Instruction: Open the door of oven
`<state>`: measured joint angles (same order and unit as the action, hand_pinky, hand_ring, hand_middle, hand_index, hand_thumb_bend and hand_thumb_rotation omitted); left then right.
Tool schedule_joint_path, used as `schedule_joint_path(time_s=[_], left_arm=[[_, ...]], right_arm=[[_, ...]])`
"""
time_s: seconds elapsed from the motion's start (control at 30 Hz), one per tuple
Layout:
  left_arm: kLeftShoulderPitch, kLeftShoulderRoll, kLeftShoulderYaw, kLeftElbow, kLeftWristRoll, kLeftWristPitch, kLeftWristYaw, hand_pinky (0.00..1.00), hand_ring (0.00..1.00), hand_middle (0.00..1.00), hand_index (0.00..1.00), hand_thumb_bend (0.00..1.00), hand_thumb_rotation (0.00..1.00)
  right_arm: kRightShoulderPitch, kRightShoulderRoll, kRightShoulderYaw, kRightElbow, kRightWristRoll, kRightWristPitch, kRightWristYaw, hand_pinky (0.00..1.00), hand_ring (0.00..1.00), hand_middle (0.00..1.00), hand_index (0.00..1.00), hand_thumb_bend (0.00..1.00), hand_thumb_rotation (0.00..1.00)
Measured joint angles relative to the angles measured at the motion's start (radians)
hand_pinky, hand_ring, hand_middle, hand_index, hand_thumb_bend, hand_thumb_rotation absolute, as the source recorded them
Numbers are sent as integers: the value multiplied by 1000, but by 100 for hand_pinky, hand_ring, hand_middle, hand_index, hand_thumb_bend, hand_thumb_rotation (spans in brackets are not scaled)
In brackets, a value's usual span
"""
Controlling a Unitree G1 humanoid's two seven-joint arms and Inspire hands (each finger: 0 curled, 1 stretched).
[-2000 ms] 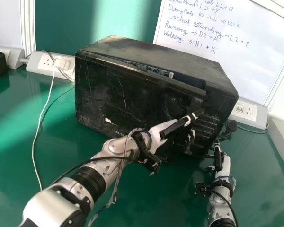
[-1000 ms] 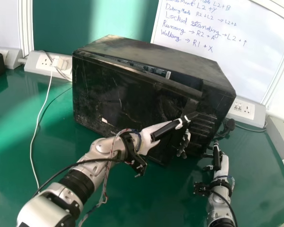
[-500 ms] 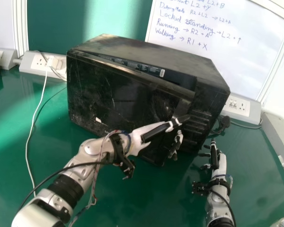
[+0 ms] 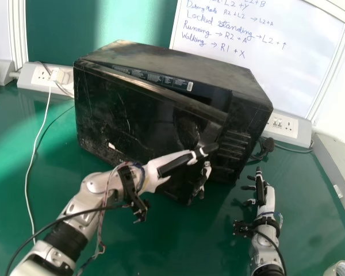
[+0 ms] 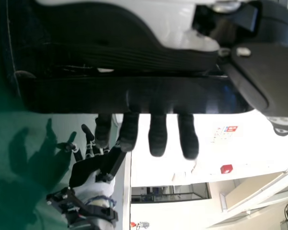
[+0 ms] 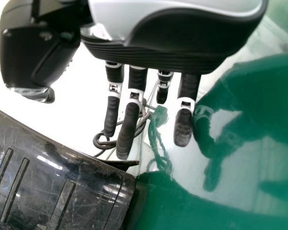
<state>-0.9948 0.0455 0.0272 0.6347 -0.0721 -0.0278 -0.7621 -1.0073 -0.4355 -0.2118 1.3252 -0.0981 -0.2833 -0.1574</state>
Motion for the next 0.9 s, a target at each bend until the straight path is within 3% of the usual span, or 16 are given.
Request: schedule_joint_path(time_s=[0.43,0.57,0.67,0.9], left_arm=[[76,63,-2,-159,-69,119,-113,3,7,13,18,100,90],[88,74,-1,-175,-98,138,-127,3,7,13,18,100,89],[106,89,-1,-212,-109,160,-138,2,7,13,18,100,90],[148,130,8,-300,-175,253,-164,1,6,12,16,100,84]], right_arm=[[0,0,0,0,-3,3,-1,18,24,37,63,69,100],[-1,1,-6,0,0,5,1,18,24,36,63,72,100],[-1,1,-8,0,0,5,2,19,24,38,64,68,100],[-1,1,-10,0,-1,4,2,19,24,39,65,71,100]])
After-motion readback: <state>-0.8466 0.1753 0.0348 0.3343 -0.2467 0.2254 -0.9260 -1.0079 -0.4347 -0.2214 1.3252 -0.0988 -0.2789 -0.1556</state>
